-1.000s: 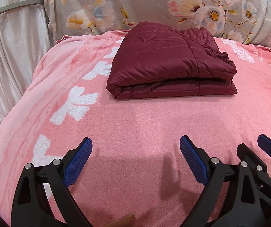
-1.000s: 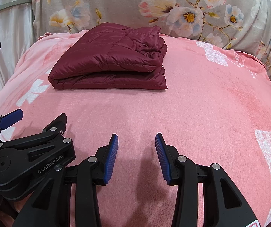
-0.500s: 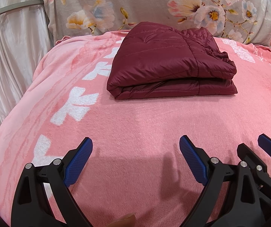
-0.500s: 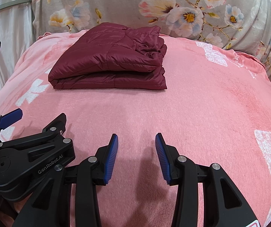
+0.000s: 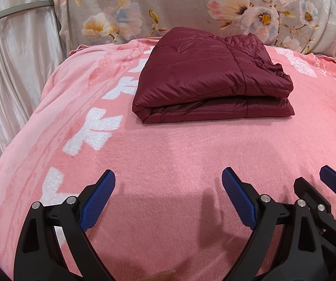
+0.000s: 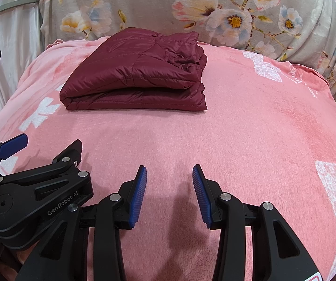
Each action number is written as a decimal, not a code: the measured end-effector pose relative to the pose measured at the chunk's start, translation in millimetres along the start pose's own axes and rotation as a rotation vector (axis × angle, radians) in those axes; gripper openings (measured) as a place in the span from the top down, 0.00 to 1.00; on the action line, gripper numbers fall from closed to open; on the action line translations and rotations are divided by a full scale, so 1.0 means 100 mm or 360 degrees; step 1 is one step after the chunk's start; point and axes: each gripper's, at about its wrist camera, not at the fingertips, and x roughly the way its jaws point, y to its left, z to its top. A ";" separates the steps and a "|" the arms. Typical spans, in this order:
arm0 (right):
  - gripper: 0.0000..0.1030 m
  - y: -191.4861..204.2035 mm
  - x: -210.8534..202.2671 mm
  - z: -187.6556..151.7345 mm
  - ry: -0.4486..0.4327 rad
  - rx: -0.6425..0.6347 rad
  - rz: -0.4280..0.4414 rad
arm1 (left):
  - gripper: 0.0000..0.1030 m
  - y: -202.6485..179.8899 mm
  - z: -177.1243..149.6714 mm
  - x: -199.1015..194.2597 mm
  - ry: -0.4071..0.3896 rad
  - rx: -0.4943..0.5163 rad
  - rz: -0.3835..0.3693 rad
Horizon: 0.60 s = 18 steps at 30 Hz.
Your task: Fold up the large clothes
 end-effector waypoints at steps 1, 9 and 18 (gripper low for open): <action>0.59 0.00 0.00 0.00 0.0000 0.0000 0.0000 | 0.13 0.00 0.00 0.00 0.0000 0.0000 0.0000; 0.59 0.00 0.00 0.00 -0.0001 -0.0002 -0.0002 | 0.16 -0.02 -0.01 -0.01 0.0002 0.0002 0.0002; 0.59 0.00 0.00 0.00 0.0000 -0.0006 -0.0005 | 0.18 -0.01 0.00 0.00 0.0000 0.0007 -0.0002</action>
